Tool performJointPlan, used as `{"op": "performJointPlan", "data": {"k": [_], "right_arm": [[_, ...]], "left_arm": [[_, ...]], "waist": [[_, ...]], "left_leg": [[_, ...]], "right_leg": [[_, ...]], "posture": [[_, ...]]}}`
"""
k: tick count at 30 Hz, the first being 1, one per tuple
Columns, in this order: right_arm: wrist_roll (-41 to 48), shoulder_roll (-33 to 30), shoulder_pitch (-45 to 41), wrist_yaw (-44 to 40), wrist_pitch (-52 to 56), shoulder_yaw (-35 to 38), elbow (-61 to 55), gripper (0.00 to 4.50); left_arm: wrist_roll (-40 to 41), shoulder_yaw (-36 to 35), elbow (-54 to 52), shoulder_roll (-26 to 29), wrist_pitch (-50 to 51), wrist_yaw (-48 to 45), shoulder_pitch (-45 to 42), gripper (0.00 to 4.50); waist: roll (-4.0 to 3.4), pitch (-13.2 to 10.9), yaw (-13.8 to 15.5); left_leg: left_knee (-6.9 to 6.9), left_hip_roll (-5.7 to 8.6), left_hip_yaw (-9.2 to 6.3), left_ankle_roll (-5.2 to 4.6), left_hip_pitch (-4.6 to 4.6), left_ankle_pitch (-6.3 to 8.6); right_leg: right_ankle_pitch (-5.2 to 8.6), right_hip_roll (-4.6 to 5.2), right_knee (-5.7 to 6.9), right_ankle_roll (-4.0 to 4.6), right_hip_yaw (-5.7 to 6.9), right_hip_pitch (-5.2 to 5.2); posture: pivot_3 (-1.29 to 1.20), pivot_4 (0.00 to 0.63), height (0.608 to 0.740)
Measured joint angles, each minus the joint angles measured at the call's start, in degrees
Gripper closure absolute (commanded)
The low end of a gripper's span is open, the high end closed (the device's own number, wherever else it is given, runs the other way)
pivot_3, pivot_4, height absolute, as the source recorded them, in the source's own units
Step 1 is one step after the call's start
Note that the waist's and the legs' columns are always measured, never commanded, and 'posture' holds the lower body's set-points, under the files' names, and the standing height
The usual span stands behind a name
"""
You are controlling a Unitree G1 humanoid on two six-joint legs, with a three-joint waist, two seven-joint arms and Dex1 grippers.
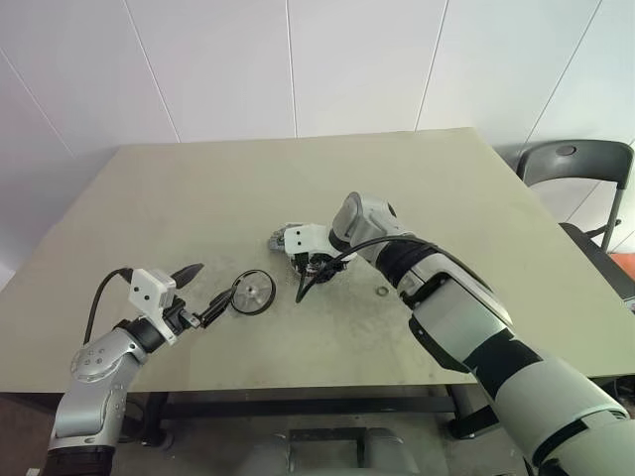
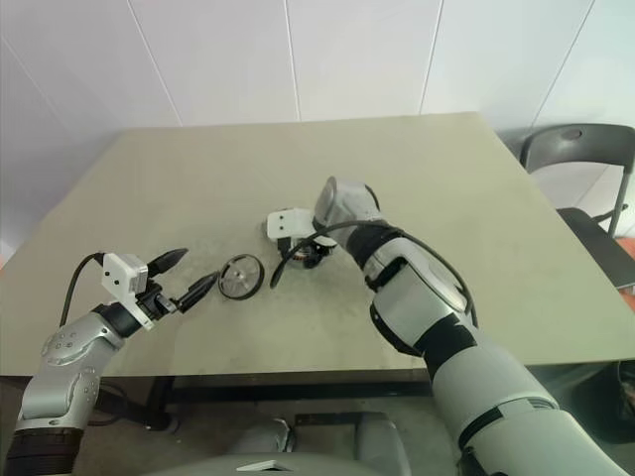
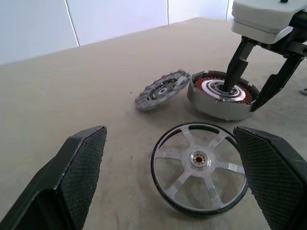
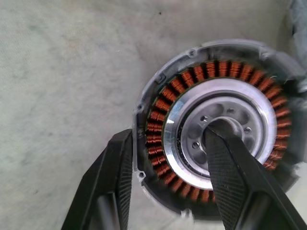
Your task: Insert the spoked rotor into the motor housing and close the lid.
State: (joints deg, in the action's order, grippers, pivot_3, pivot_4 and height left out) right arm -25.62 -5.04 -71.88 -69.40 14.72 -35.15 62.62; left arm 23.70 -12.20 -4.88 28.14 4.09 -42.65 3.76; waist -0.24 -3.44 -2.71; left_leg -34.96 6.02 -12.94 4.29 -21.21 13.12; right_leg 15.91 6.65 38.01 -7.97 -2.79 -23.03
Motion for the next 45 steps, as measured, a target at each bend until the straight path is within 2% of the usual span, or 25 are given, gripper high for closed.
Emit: {"op": "performJointPlan", "data": {"k": [5,13,23,33,43,45], "right_arm": [[0.07,-0.54,0.70,-2.20,1.69,-0.02,-2.60,2.64],[1.83,-6.75,6.63,-13.93,11.05,-0.32,-23.53,2.68],[2.97,-13.86,13.57,-19.96,26.95,-2.69,-42.53,2.68],[7.46,-15.34,14.57,-20.55,38.52,-4.96,-49.94,2.68],[12.34,-16.65,15.04,-18.27,39.63,-5.88,-52.34,2.68],[12.72,-17.43,14.98,-18.12,39.68,-6.97,-53.57,1.95]], "left_arm": [[-0.01,0.01,-0.13,0.00,-0.01,0.00,0.01,0.00],[-0.22,0.04,-0.28,-0.01,-0.06,0.08,-0.04,0.00],[-0.54,0.03,-0.28,-0.07,-0.10,0.00,-0.06,0.00],[-0.56,0.06,-0.27,-0.11,-0.10,-0.05,-0.08,0.00],[-0.65,0.10,-0.27,-0.19,-0.11,0.17,-0.07,0.00],[-0.65,0.12,-0.27,-0.27,-0.12,0.23,-0.07,0.00]], "waist": [[0.00,0.00,0.05],[0.00,-0.01,0.23],[0.01,0.00,0.27],[0.01,0.00,0.35],[0.02,0.01,0.33],[0.02,0.01,0.37]], "left_leg": [[-0.01,0.00,0.00,0.02,-0.02,-0.01],[-0.01,0.00,0.03,0.03,-0.20,-0.02],[-0.06,-0.02,0.06,0.02,-0.20,-0.02],[-0.06,-0.02,0.07,0.03,-0.20,-0.01],[-0.06,-0.03,0.08,0.03,-0.19,-0.01],[-0.05,-0.03,0.08,0.03,-0.20,-0.01]], "right_leg": [[0.00,-0.03,0.06,0.01,-0.04,-0.03],[-0.01,0.01,0.00,0.00,-0.04,-0.18],[0.00,0.02,0.00,-0.01,-0.04,-0.15],[0.01,0.03,-0.02,-0.03,-0.04,-0.14],[0.02,0.03,-0.04,-0.05,-0.04,-0.13],[0.07,0.03,-0.04,-0.13,-0.04,-0.12]], "posture": [[0.00,0.000,0.740],[0.00,0.000,0.740],[0.00,0.000,0.740],[0.00,0.000,0.740],[0.00,0.000,0.740],[0.00,0.000,0.740]]}}
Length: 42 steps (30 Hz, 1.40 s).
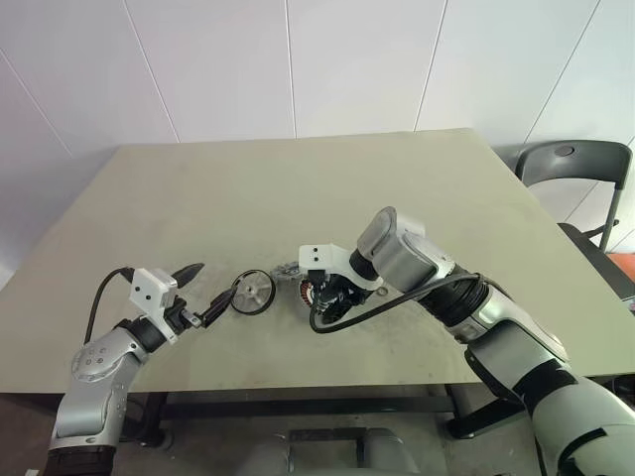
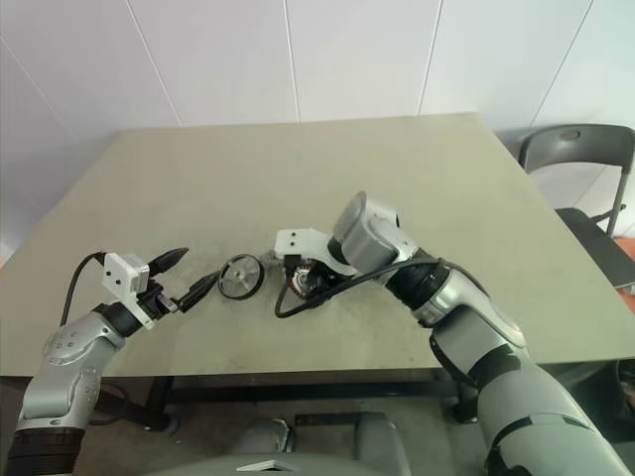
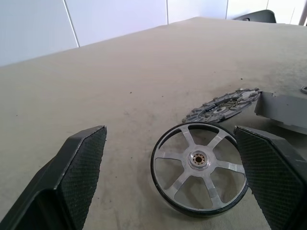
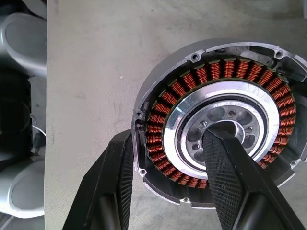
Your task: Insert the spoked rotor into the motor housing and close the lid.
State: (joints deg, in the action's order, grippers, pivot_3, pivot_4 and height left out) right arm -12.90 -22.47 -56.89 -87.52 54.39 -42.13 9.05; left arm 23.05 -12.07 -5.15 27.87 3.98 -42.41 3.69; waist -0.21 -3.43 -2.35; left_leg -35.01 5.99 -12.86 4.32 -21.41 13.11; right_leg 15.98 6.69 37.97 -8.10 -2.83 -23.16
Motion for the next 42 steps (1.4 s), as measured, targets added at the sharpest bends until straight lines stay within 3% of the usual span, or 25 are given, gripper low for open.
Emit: {"op": "performJointPlan", "data": {"k": [6,13,18,21,25,32,42], "right_arm": [[2.92,-1.60,-0.02,-0.11,3.40,-2.08,-2.56,0.04],[7.67,-4.36,-1.16,0.31,5.25,-1.34,-5.29,0.01],[12.94,-7.11,-1.10,3.32,4.16,8.02,-5.53,0.01],[16.07,-7.21,3.04,7.61,2.02,15.71,-5.27,0.01],[20.21,-7.45,15.66,14.06,-8.08,26.44,-4.97,0.01],[21.71,-7.50,23.92,23.71,-20.20,34.89,0.51,0.01],[24.38,-9.22,29.91,25.22,-28.22,38.76,1.68,0.01]], "left_arm": [[-0.02,0.06,0.03,-0.47,-0.02,0.08,-0.04,0.00],[-0.04,0.08,0.06,-0.59,-0.05,0.05,-0.05,0.00],[-0.02,-0.03,0.05,-0.53,-0.05,-0.29,0.11,0.00],[0.00,-0.12,0.05,-0.36,-0.05,-0.54,0.19,0.00],[0.06,-0.41,0.02,-0.01,-0.01,-1.09,0.95,0.00],[0.14,-0.46,0.01,0.31,0.03,-2.21,1.48,0.00],[1.22,-0.50,-0.04,0.83,0.07,-3.93,2.39,0.00]], "waist": [[0.01,0.01,0.11],[0.02,0.00,0.08],[0.05,0.01,0.43],[0.12,0.05,0.95],[0.20,0.10,1.94],[0.20,0.09,1.71],[0.20,0.09,1.85]], "left_leg": [[-0.01,0.00,0.00,0.00,0.00,0.00],[-0.01,0.00,0.01,0.00,-0.01,0.00],[0.01,0.00,0.02,0.00,-0.02,0.00],[0.04,-0.01,0.06,0.00,-0.03,0.01],[0.08,-0.01,0.09,-0.06,-0.03,0.04],[0.04,-0.03,0.17,-0.07,0.01,0.04],[0.00,-0.05,0.17,-0.08,0.02,0.05]], "right_leg": [[0.01,0.02,-0.02,-0.02,0.00,0.01],[0.07,0.02,-0.03,-0.11,0.00,0.00],[0.07,0.03,-0.14,-0.11,0.01,0.04],[0.05,0.03,-0.27,-0.07,0.01,0.08],[-0.08,0.05,-0.67,0.02,0.04,0.30],[-0.13,0.04,-0.82,0.04,0.01,0.41],[0.00,0.03,-0.91,0.00,0.02,0.50]], "posture": [[0.00,0.000,0.740],[0.00,0.000,0.740],[0.00,0.000,0.740],[0.00,0.000,0.740],[0.00,0.000,0.740],[0.00,0.000,0.740],[0.00,0.000,0.740]]}}
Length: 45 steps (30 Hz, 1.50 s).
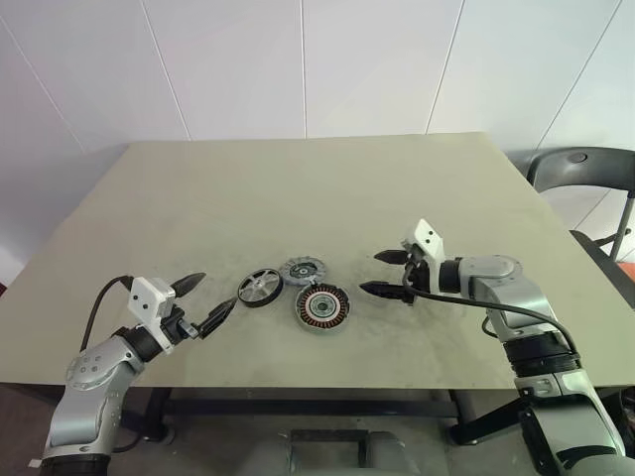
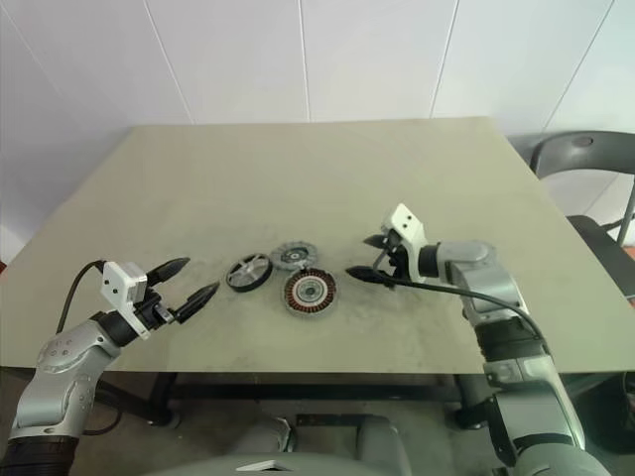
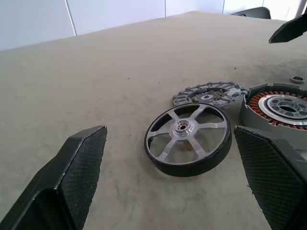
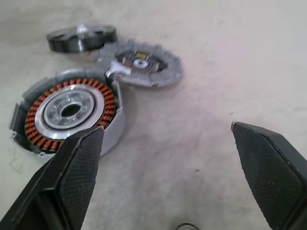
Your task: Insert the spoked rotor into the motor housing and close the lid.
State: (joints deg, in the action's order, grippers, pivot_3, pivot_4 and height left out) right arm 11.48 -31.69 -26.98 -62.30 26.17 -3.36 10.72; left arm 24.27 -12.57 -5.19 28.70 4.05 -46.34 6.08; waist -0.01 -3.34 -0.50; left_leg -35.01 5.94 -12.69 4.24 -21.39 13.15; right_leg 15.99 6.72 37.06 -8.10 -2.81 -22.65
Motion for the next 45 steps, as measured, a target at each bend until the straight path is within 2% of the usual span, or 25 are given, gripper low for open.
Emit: {"op": "performJointPlan", "data": {"k": [7,25,28,38,45], "right_arm": [[0.04,-1.46,3.75,-0.57,-4.73,0.20,2.16,0.01],[-3.87,-1.79,3.37,-0.03,-14.86,-1.60,14.33,0.01],[-4.01,-1.65,3.16,0.05,-14.90,-1.87,14.63,0.61],[-3.92,-1.51,3.27,-1.26,-14.72,-3.17,13.63,3.84],[-3.81,-2.46,3.27,-3.03,-13.02,-3.22,11.99,3.84]], "left_arm": [[0.02,0.01,-0.07,0.27,0.02,-0.22,-0.02,0.00],[0.02,0.11,-0.54,0.34,0.17,0.19,-0.21,0.00],[0.02,0.11,-0.55,0.34,0.17,0.19,-0.22,0.00],[0.02,0.11,-0.54,0.34,0.16,0.18,-0.67,0.00],[0.02,0.10,-0.53,0.41,0.15,-0.09,-1.34,0.00]], "waist": [[0.00,0.00,-0.15],[0.01,0.00,-0.11],[0.01,0.00,-0.15],[0.02,0.01,-0.11],[0.02,0.00,0.02]], "left_leg": [[0.00,0.00,0.02,0.00,0.01,0.00],[-0.04,0.00,0.03,-0.01,0.11,0.00],[-0.05,-0.02,0.04,0.00,0.15,0.00],[-0.13,-0.02,0.04,0.00,0.20,0.00],[-0.09,-0.03,0.07,-0.01,0.09,0.00]], "right_leg": [[0.00,0.00,0.00,0.01,0.00,0.00],[0.00,0.00,-0.01,0.02,0.00,0.14],[0.00,-0.01,0.00,0.03,0.00,0.18],[0.00,-0.02,-0.01,0.05,0.00,0.28],[-0.01,0.00,-0.04,0.05,0.00,0.17]], "posture": [[0.00,0.000,0.740],[0.00,0.000,0.740],[0.00,0.000,0.740],[0.00,0.000,0.740],[0.00,0.000,0.740]]}}
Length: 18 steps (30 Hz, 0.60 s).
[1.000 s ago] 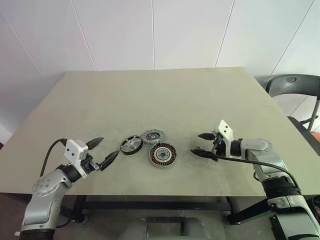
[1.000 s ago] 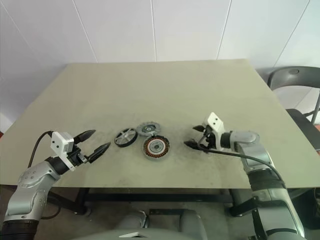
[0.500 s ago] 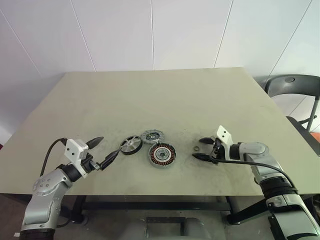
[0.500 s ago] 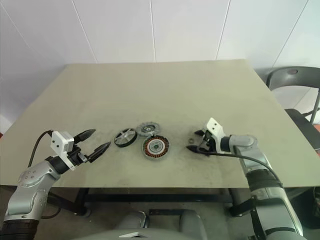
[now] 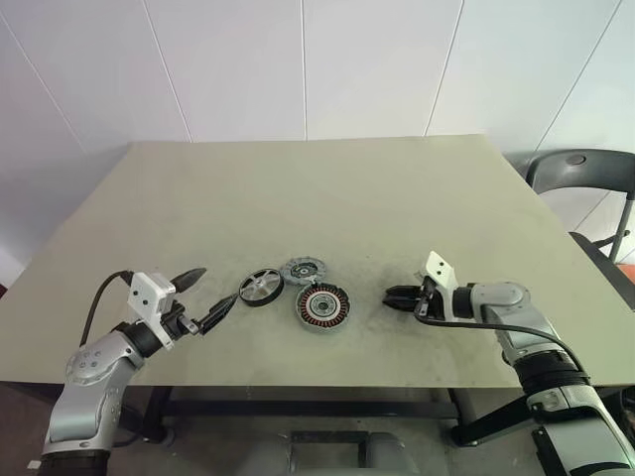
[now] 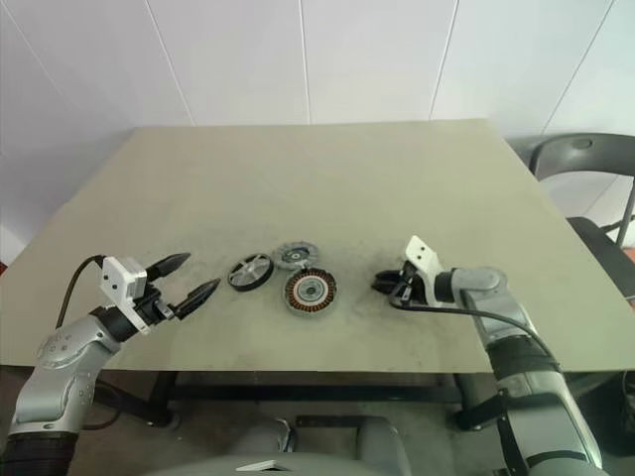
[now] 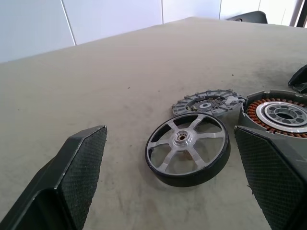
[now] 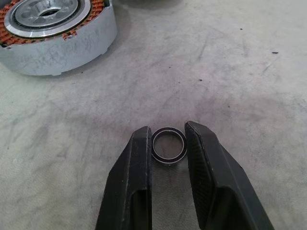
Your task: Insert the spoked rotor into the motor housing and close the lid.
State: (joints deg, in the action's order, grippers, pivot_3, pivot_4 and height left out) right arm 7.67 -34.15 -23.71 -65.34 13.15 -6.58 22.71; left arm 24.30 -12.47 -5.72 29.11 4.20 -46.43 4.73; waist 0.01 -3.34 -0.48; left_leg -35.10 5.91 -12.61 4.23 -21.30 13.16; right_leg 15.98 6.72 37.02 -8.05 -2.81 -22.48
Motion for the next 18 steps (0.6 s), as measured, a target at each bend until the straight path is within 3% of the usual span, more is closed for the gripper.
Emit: {"op": "performJointPlan", "data": {"k": [10,18], "right_arm": [[3.31,-0.65,-5.73,-8.02,11.23,-4.86,-13.98,3.84],[3.84,4.28,-13.77,-10.31,15.06,-10.44,-13.75,3.84]], "left_arm": [[4.25,0.01,-2.79,1.91,2.39,-6.60,2.75,0.00],[8.76,0.53,-8.47,6.12,6.32,-13.36,7.30,0.00]], "waist": [[0.01,-0.05,-0.11],[-0.01,-0.08,-0.11]], "left_leg": [[0.07,-0.10,0.05,-0.01,-0.10,0.02],[0.12,-0.15,0.06,-0.01,-0.13,0.03]], "right_leg": [[0.01,-0.02,-0.03,0.00,0.00,-0.16],[0.01,-0.02,-0.09,0.02,0.01,-0.20]], "posture": [[0.00,0.000,0.740],[0.00,0.000,0.740]]}}
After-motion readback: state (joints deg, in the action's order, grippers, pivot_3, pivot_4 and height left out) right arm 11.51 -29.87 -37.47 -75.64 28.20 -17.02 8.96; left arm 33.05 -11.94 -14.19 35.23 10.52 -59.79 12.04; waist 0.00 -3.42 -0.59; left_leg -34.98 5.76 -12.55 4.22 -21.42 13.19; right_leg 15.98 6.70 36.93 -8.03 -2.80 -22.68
